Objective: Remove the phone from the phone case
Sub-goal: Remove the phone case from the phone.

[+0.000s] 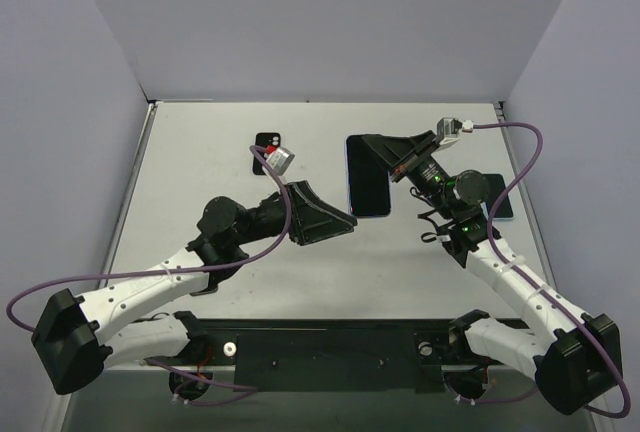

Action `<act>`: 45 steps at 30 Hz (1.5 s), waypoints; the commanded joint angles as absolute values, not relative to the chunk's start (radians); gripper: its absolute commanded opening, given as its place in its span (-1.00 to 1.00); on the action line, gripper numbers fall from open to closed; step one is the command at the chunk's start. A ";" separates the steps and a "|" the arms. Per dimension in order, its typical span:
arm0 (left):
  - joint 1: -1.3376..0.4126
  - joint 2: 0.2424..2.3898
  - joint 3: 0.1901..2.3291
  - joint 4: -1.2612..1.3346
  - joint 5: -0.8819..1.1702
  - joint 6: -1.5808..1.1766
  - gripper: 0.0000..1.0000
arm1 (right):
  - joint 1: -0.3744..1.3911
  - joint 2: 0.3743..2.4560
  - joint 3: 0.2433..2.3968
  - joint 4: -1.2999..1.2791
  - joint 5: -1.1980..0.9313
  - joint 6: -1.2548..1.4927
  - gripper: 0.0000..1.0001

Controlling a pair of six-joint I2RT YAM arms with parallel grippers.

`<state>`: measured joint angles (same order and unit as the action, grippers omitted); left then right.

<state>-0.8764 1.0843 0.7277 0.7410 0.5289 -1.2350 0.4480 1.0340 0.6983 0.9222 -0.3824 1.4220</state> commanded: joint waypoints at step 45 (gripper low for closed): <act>-0.818 1.151 0.844 0.704 0.406 -1.183 -0.50 | 0.607 0.950 0.736 0.787 -0.324 1.186 -1.00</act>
